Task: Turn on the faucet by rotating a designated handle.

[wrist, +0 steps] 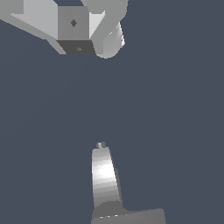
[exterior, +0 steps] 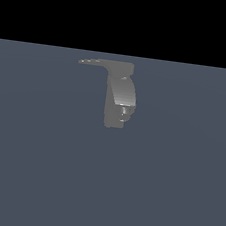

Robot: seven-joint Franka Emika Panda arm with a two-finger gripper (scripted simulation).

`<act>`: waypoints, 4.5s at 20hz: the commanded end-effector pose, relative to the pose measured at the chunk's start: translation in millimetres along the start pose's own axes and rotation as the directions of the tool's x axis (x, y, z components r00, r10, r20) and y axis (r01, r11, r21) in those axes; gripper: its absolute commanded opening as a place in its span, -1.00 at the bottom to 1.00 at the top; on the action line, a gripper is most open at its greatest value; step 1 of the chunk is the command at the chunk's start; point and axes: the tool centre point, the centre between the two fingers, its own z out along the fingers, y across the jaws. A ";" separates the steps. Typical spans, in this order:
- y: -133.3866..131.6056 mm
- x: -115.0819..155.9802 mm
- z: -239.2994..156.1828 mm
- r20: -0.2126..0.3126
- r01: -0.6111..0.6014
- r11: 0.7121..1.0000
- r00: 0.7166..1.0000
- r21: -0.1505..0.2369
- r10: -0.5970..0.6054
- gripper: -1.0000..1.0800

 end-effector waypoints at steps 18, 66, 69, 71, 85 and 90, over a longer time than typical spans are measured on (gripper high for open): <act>-14.4 58.7 1.4 0.027 -0.151 0.984 0.989 0.090 0.149 -1.00; -154.4 371.3 198.7 0.008 -0.937 0.345 0.346 0.045 0.938 -1.00; -159.6 375.9 204.7 -0.005 -0.943 0.328 0.328 0.048 0.945 -1.00; -161.7 377.8 207.5 -0.010 -0.946 0.320 0.320 0.050 0.947 -1.00; -151.4 378.7 221.9 -0.012 -0.965 0.262 0.261 0.028 0.965 -1.00; -149.7 378.7 223.9 -0.012 -0.967 0.253 0.253 0.025 0.967 -1.00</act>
